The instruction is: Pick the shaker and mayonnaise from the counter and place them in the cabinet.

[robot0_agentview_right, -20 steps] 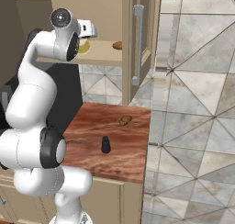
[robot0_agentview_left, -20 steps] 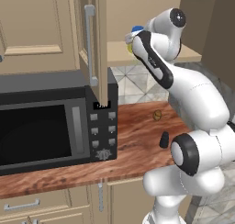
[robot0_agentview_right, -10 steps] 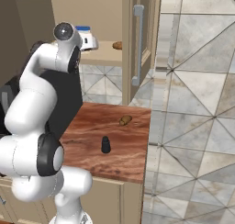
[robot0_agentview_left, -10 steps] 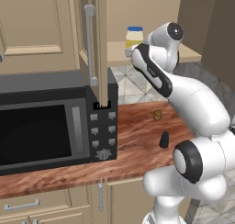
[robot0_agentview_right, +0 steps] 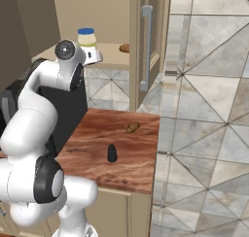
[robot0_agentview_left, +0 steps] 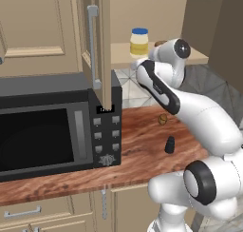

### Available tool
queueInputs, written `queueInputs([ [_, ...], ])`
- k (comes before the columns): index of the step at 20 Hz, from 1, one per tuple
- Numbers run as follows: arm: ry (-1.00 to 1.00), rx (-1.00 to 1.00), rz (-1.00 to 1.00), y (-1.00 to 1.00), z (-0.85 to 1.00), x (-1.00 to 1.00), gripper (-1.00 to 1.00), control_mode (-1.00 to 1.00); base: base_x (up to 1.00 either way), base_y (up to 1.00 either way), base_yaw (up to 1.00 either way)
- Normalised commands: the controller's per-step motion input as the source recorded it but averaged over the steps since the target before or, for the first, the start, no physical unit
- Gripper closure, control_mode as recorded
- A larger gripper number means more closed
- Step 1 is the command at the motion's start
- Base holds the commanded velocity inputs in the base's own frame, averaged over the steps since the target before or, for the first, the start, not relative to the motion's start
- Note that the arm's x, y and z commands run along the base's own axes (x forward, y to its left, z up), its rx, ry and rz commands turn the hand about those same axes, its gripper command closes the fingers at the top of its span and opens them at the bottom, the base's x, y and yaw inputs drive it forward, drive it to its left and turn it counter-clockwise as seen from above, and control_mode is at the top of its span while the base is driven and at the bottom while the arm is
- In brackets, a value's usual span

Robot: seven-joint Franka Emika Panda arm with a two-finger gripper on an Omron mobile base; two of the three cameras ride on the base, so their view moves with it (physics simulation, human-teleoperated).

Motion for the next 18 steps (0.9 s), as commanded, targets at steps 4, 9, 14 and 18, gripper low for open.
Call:
queueInputs([
  [4, -0.03, 0.00, 0.00, 0.00, 0.00, -0.66, -1.00, -1.00, 0.00, 0.00, 0.00],
  [9, -0.02, 0.00, 0.00, 0.00, -0.04, -0.85, -1.00, -1.00, 0.00, 0.00, 0.00],
  [14, 0.00, 0.00, 0.00, 0.00, -0.31, -0.70, -1.00, -1.00, 0.00, 0.00, 0.00],
  [18, 0.01, -0.03, 0.00, 0.00, -0.64, -0.34, -1.00, -1.00, 0.00, 0.00, 0.00],
])
